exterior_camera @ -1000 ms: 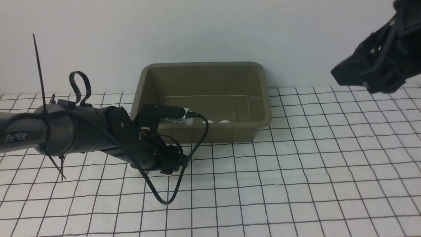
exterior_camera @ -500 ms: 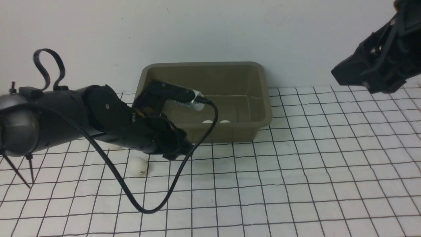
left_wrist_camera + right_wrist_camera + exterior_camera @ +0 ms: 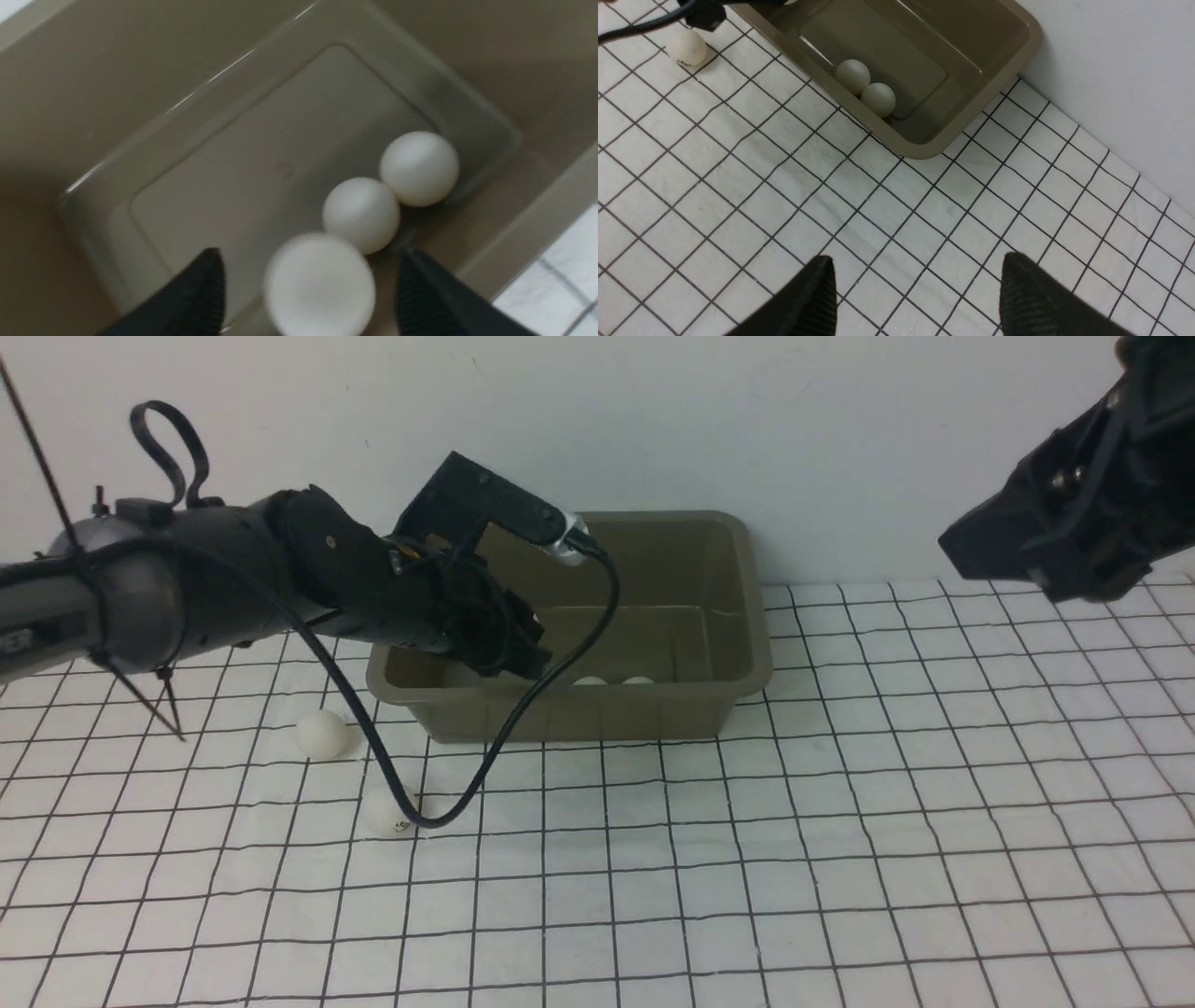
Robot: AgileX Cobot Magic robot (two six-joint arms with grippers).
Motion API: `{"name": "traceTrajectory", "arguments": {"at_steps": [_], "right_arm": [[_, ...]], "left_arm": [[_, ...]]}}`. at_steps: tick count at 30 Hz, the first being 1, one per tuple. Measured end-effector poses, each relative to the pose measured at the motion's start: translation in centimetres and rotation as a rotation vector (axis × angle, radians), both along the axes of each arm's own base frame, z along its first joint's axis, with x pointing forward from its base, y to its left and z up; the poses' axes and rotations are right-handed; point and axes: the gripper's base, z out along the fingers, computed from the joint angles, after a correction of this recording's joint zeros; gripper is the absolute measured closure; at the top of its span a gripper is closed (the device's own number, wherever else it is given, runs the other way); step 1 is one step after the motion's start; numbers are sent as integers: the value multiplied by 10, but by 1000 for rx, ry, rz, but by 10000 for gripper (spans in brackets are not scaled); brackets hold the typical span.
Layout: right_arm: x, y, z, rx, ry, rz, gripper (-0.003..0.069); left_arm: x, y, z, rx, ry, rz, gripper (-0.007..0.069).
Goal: Put the table tennis balls into the box on the white checkered tablecloth.
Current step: 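Drop the ball into the bin, then reach for and grasp a ping pong ball on the table beside the basket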
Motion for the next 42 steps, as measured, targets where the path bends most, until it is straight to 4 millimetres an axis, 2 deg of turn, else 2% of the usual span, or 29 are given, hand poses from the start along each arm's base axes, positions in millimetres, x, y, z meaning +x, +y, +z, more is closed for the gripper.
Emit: {"name": "traceTrajectory", "arguments": {"at_steps": [6,12,19,21,26,29,30,31,32,33,37,38,42], "right_arm": [[0,0,0,-1,1,0,227],[0,0,0,0,0,0,227],[0,0,0,0,0,0,227],[0,0,0,0,-1,0,227],[0,0,0,1,0,0,227],[0,0,0,1,0,0,227],[0,0,0,1,0,0,227],[0,0,0,1,0,0,227],[0,0,0,2,0,1,227],[0,0,0,2,0,1,227],[0,0,0,3,0,1,227],[0,0,0,3,0,1,227],[0,1,0,7,1,2,227]], "left_arm": [[-13,11,29,-66,79,29,134],[-46,37,65,-17,196,48,172],[-74,61,88,92,272,140,207],[-84,67,89,117,304,178,209],[-96,72,67,151,366,198,209],[-100,74,45,160,385,206,209],[-103,74,28,149,374,220,209],[-103,74,24,143,367,223,209],[-102,73,7,90,305,252,209],[-102,73,5,94,312,250,209],[-92,72,-19,40,198,271,209],[-91,71,-21,43,199,268,209],[-78,69,-51,59,231,277,209]]}}
